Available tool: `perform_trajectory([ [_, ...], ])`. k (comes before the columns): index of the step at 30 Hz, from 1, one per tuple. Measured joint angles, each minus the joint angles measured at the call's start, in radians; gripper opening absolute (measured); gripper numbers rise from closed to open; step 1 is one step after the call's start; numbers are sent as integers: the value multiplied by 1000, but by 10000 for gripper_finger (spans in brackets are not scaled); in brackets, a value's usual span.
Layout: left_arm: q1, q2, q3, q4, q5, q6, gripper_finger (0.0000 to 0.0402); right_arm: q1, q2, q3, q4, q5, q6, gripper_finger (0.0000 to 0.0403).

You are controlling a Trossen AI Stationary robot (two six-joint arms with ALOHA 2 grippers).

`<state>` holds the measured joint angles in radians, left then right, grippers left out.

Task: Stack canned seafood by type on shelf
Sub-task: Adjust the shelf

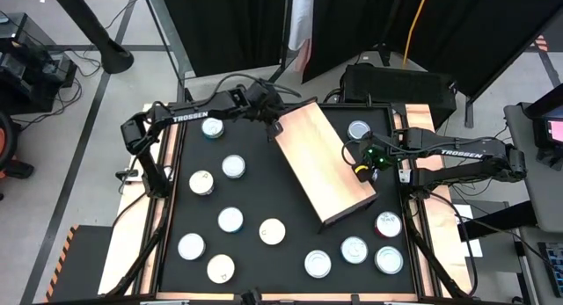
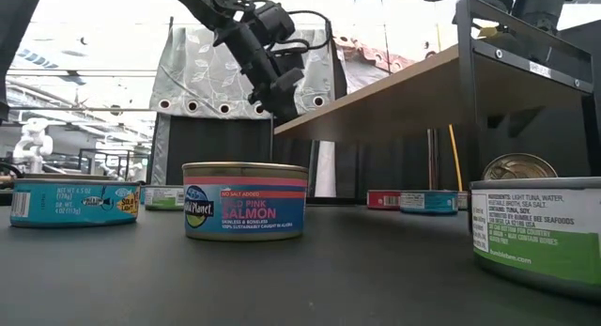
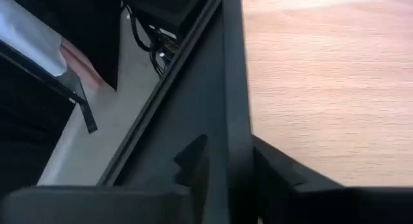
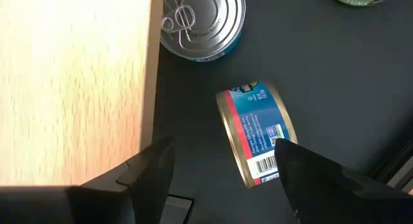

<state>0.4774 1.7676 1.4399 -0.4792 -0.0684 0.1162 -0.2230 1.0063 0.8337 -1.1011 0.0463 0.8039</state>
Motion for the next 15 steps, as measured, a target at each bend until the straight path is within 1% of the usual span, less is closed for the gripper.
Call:
perform_trajectory([
  [3,0,0,1,-34,29,-5,31,0,0,0,0,0,15,257],
  [5,1,-1,3,-62,41,-6,29,0,0,0,2,-5,25,257],
  [10,-15,-37,1,-146,45,3,39,9,0,0,33,-96,44,257],
  [15,-23,-117,-2,-222,49,2,36,44,0,4,49,-105,85,257],
])
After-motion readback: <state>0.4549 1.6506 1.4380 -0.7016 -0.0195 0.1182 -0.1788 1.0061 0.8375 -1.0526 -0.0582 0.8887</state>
